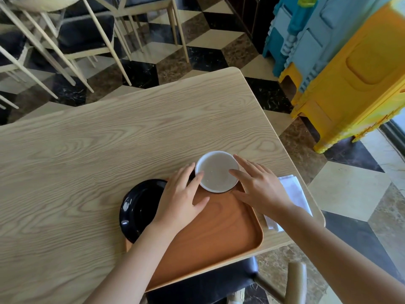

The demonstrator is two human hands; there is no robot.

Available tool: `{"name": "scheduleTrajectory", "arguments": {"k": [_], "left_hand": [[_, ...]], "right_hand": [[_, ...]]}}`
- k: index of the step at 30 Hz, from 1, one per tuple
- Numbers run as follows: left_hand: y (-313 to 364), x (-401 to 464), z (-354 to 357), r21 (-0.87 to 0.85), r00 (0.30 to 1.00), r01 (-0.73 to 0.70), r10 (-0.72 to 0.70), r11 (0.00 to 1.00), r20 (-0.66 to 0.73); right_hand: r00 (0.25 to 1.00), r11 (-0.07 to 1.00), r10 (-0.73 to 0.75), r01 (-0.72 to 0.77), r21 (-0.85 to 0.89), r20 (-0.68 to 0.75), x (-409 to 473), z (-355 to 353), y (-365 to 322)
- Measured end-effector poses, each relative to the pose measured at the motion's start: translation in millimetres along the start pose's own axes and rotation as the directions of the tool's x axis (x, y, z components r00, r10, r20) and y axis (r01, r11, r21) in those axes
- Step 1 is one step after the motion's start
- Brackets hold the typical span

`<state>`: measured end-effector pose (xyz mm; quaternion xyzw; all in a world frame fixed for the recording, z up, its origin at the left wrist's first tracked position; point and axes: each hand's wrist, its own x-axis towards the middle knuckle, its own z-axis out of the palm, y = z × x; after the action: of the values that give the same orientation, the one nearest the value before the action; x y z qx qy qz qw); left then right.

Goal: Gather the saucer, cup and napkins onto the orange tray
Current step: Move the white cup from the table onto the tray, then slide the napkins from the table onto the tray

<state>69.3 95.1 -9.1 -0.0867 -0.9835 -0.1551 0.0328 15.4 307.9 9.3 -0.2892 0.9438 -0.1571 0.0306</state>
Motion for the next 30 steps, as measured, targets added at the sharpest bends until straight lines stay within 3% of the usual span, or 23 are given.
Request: {"name": "scheduleTrajectory", "arguments": {"k": [3, 6, 10, 13, 19, 25, 29, 30], "left_hand": [[19, -11, -4, -0.037, 0.997, -0.036, 0.033, 0.999, -0.077], [54, -21, 0, -0.094, 0.98, -0.184, 0.176, 0.978, -0.094], [98, -25, 24, -0.084, 0.947, -0.311, 0.316, 0.947, 0.059], [116, -20, 45, -0.007, 0.921, -0.355, 0.351, 0.935, 0.166], [129, -19, 64, 0.066, 0.903, -0.319, 0.282, 0.946, 0.324], [131, -20, 66, 0.089, 0.895, -0.316, 0.266, 0.945, 0.359], [132, -21, 65, 0.018, 0.914, -0.287, 0.268, 0.958, 0.303], [133, -21, 62, -0.065, 0.926, -0.252, 0.26, 0.966, 0.275]], "right_hand": [[0.998, 0.999, 0.039, -0.039, 0.008, -0.057, -17, -8, -4], [0.979, 0.992, 0.128, -0.124, 0.034, -0.157, -48, -15, -2], [0.961, 0.971, 0.23, -0.237, -0.026, -0.153, -88, -10, 20], [0.913, 0.914, 0.401, -0.404, -0.029, -0.082, -102, -1, 38], [0.806, 0.804, 0.588, -0.592, 0.061, 0.072, -107, 11, 46], [0.767, 0.746, 0.641, -0.632, 0.211, 0.029, -99, 8, 47], [0.709, 0.637, 0.703, -0.665, 0.39, 0.062, -94, -5, 50], [0.705, 0.623, 0.707, -0.657, 0.424, 0.056, -94, -9, 49]]}}
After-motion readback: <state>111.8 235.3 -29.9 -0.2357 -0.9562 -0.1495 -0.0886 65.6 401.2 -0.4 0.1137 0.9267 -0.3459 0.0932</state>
